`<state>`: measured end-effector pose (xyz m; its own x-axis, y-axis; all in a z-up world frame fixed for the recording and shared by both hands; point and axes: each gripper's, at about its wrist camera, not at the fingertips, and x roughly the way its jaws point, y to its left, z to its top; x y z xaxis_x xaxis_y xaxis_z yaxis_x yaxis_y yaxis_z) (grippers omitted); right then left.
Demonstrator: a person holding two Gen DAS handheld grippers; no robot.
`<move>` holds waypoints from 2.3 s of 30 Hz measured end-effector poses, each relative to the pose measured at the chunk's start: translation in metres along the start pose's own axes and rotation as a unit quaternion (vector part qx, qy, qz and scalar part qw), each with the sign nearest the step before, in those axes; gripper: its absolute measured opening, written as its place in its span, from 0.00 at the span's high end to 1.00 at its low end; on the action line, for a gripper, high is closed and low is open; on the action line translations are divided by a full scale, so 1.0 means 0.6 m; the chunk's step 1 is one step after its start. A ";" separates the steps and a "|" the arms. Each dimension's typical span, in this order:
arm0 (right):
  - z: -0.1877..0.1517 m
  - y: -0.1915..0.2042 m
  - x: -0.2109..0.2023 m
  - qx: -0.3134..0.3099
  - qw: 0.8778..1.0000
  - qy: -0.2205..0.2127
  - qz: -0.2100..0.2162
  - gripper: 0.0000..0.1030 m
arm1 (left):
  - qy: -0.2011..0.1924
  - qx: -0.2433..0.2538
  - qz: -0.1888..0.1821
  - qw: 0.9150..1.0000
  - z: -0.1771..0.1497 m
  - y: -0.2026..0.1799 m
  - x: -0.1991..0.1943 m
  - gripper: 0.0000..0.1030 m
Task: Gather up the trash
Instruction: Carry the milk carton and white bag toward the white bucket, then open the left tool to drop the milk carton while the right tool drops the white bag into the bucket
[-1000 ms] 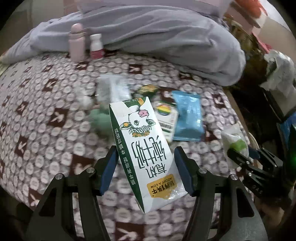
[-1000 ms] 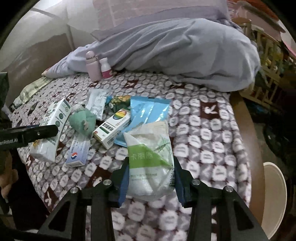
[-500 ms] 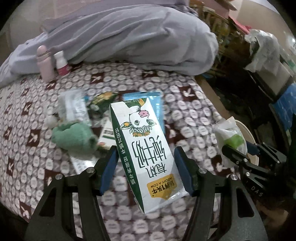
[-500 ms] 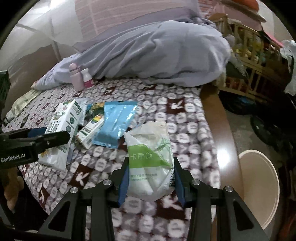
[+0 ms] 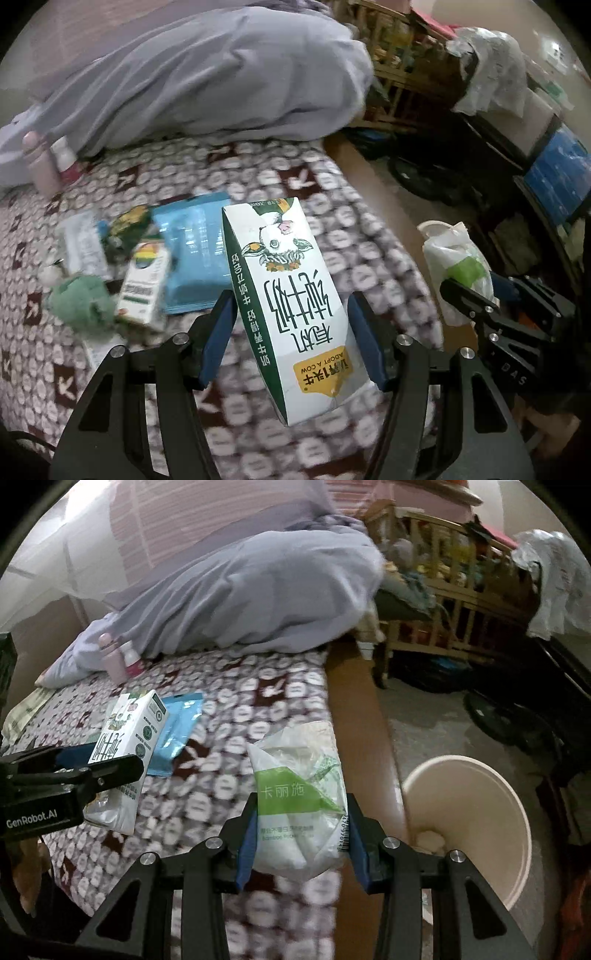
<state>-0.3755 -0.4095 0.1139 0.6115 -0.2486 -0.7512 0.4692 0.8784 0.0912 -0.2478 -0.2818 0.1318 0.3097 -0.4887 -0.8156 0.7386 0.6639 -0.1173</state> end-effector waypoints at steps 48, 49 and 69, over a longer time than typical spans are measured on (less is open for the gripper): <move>-0.098 -0.309 -0.010 0.166 0.981 0.039 -0.097 0.60 | 0.065 0.087 -0.143 0.984 0.075 -0.319 0.151 0.50; -0.098 -0.310 -0.009 0.166 0.980 0.040 -0.098 0.60 | 0.065 0.087 -0.145 0.983 0.076 -0.321 0.153 0.50; -0.099 -0.335 0.002 0.213 0.970 0.046 -0.109 0.39 | 0.062 0.061 -0.188 0.978 0.079 -0.303 0.159 0.39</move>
<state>-0.5067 -0.5621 0.0560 0.4183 -0.3545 -0.8363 0.8131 0.5565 0.1708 -0.3239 -0.4762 0.1021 -0.0667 -0.6085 -0.7907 0.8543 0.3747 -0.3604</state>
